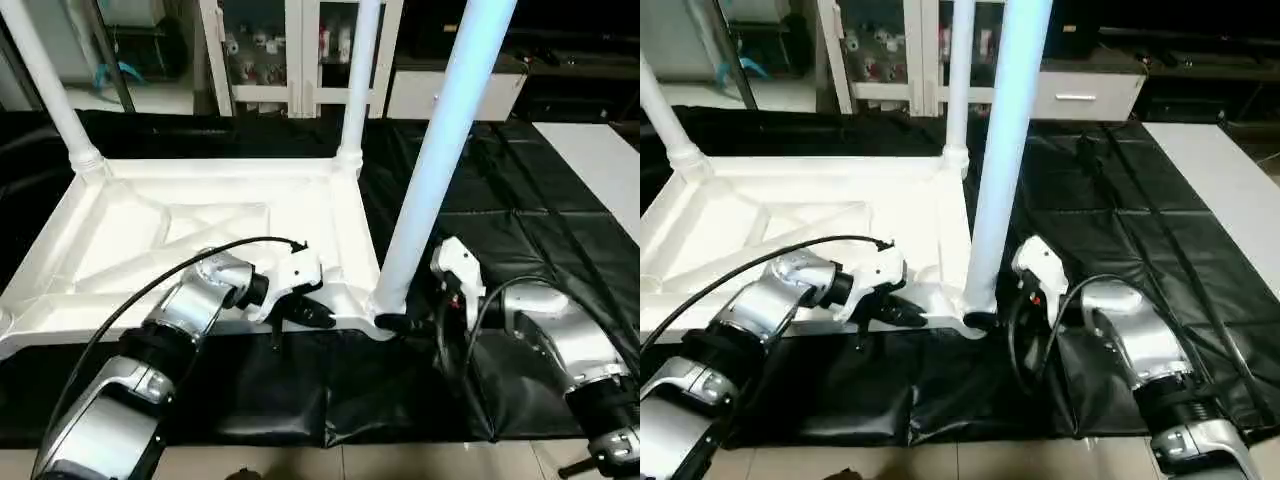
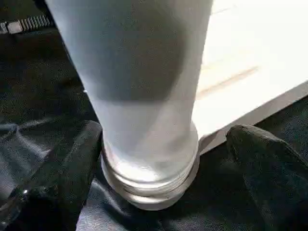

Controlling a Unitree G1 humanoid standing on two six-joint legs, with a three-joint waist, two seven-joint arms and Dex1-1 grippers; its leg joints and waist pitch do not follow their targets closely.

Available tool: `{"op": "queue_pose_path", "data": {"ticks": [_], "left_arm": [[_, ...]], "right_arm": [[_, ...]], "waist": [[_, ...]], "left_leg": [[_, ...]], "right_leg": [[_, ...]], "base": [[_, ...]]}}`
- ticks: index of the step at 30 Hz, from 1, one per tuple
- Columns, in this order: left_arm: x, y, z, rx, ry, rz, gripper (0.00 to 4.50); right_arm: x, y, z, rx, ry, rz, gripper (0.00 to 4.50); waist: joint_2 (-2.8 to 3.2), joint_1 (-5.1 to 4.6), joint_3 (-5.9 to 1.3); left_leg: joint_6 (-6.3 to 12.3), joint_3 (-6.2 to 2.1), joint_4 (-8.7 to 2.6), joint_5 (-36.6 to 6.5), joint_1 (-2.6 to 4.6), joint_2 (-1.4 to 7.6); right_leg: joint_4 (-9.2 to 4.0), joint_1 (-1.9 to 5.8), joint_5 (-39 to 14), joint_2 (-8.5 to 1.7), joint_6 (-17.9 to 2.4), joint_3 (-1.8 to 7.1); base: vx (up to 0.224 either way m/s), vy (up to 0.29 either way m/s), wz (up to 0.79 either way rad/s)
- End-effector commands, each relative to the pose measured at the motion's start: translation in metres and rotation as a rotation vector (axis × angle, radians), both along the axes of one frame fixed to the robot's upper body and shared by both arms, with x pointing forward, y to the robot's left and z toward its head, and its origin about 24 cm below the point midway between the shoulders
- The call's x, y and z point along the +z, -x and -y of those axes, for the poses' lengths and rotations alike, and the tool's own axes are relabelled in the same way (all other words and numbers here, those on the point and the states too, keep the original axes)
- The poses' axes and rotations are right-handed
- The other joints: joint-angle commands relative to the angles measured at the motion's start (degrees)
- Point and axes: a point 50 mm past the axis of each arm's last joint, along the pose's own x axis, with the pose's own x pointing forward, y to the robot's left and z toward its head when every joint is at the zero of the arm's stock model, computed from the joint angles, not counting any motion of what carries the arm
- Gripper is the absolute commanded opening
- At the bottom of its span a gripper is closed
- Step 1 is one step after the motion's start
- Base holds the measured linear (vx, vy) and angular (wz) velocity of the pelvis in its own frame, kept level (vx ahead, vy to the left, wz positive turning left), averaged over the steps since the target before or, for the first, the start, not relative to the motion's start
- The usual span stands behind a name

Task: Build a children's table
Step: Rotate leg to tighten

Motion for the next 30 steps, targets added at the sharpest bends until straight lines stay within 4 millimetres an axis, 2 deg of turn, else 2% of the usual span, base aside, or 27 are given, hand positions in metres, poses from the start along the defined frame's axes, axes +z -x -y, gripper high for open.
{"op": "queue_pose_path", "data": {"ticks": [1,8,9,12,23,30], "left_arm": [[-0.0194,0.0138,-0.0017,-0.058,-0.077,-0.092,0.00],[-0.0196,0.0163,-0.0012,-0.065,-0.079,-0.098,0.00],[-0.0196,0.0160,-0.0008,-0.064,-0.080,-0.097,0.00],[-0.0192,0.0153,0.0002,-0.063,-0.080,-0.094,0.00],[-0.0191,0.0166,0.0013,-0.066,-0.081,-0.099,0.00],[-0.0193,0.0173,0.0006,-0.061,-0.083,-0.102,0.00]], "right_arm": [[-0.0028,-0.0018,0.0045,-0.015,0.056,0.031,4.43],[-0.0045,-0.0010,-0.0021,0.001,-0.002,0.008,4.43],[-0.0061,-0.0005,-0.0024,0.006,0.002,0.000,4.19],[-0.0087,0.0007,-0.0032,0.014,-0.009,-0.022,4.05],[-0.0107,0.0019,-0.0033,0.033,-0.031,-0.050,2.92],[-0.0109,0.0007,-0.0022,0.034,-0.029,-0.052,2.76]], "waist": [[-0.48,-0.11,-3.38],[-0.27,-0.13,-3.50],[-0.32,-0.17,-3.52],[-0.30,-0.15,-3.55],[-0.39,-0.10,-3.62],[-0.48,-0.07,-3.57]], "left_leg": [[3.35,-0.33,-3.20,-8.92,0.14,2.03],[3.87,-0.30,-3.05,-8.61,0.15,2.04],[3.91,-0.28,-3.04,-8.58,0.15,2.02],[3.98,-0.26,-2.98,-8.64,0.14,1.99],[4.36,-0.29,-2.84,-7.68,0.04,1.98],[4.21,-0.25,-2.83,-8.31,0.13,2.00]], "right_leg": [[-3.66,2.84,-7.87,-4.42,-13.07,3.05],[-3.46,2.94,-6.12,-4.28,-13.90,2.98],[-3.44,2.95,-5.88,-4.22,-13.94,2.96],[-3.39,2.99,-5.63,-4.20,-14.14,2.94],[-3.17,3.07,-4.44,-4.18,-14.51,2.89],[-3.29,2.96,-6.09,-4.24,-14.27,2.92]], "base": [[0.000,0.000,0.00],[0.000,0.000,0.00],[0.000,0.000,0.00],[0.000,0.000,0.00],[0.000,0.000,0.00],[0.000,0.000,0.00]]}}
